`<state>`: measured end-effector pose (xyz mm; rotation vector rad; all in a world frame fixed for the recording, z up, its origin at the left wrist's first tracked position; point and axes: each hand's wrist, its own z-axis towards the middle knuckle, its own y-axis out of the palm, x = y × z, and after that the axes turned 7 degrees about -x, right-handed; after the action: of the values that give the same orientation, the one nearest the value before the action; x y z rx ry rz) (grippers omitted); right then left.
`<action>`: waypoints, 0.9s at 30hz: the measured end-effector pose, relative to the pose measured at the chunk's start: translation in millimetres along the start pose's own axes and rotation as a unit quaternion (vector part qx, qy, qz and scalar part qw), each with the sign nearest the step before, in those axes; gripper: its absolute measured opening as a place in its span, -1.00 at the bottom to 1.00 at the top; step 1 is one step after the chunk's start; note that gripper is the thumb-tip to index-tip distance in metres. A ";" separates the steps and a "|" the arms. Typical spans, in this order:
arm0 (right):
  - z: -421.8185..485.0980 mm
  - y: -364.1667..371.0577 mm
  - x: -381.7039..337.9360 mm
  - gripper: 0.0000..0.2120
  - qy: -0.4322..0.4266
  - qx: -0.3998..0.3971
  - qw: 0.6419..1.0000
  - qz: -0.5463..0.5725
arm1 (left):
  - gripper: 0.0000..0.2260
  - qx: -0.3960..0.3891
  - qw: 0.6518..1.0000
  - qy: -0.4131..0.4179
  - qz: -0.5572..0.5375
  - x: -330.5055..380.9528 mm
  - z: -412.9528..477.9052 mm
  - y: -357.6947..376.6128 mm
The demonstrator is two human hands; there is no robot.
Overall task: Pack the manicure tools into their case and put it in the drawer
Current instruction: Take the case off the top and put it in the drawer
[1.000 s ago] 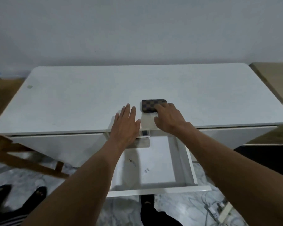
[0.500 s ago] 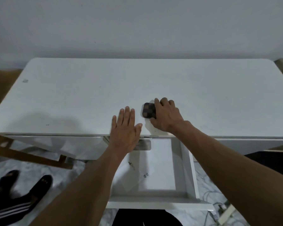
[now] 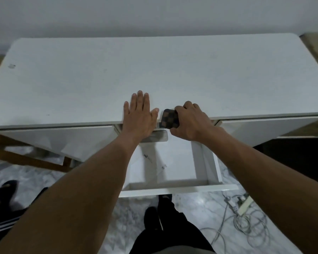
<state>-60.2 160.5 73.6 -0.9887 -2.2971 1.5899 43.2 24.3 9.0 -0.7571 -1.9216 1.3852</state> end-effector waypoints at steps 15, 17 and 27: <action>-24.0 89.6 -3.1 -0.52 0.004 -0.084 0.996 -0.031 | -0.42 -0.012 1.000 -0.001 0.012 -3.4 6.3 5.7; -17.4 100.6 -3.1 -0.51 0.001 -0.085 0.996 -0.033 | -0.42 -0.005 1.000 -0.001 0.020 -3.3 7.2 5.4; 20.9 149.6 3.2 -0.42 -0.017 -0.102 0.995 -0.013 | -0.44 0.058 0.998 0.000 0.037 -3.2 9.4 16.8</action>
<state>-10.4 177.6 -68.1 -0.9784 -2.5233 1.3942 39.3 21.0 -9.8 -0.7794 -1.8116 1.5275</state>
